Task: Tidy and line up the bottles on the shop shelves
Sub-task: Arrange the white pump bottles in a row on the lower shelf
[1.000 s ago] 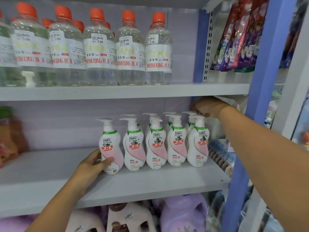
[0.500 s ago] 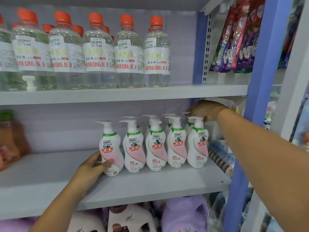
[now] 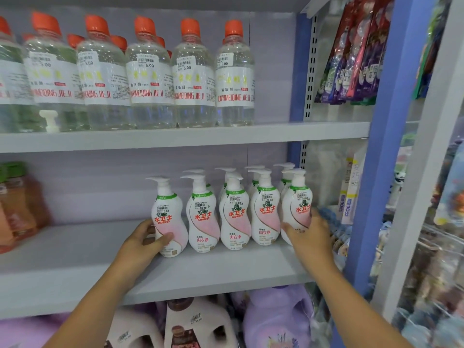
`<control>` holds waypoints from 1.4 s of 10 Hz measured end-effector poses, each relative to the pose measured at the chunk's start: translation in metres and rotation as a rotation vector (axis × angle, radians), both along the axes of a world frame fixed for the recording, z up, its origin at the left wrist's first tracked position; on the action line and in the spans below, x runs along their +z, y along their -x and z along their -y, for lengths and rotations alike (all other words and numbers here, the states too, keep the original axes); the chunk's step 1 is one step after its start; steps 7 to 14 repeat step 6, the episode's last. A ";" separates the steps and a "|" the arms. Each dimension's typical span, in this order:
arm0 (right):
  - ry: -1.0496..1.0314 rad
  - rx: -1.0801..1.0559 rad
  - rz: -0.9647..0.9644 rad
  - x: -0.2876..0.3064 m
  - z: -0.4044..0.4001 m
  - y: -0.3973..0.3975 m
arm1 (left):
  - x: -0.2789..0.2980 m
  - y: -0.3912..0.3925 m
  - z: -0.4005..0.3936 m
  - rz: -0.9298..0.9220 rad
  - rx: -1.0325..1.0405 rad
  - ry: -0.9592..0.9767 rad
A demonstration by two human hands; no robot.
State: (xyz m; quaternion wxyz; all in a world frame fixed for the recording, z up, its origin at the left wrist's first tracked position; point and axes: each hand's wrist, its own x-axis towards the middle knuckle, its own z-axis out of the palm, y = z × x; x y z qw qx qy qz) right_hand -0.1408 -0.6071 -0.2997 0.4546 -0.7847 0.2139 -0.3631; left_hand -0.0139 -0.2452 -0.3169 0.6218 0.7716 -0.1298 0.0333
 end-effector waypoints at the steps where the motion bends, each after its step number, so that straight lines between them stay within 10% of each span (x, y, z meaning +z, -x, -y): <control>1: 0.008 -0.010 0.016 -0.005 0.007 -0.010 | 0.002 0.003 0.000 0.017 0.012 -0.037; 14: -0.036 0.036 0.013 -0.001 0.002 0.004 | 0.017 0.052 0.034 -0.078 0.307 -0.022</control>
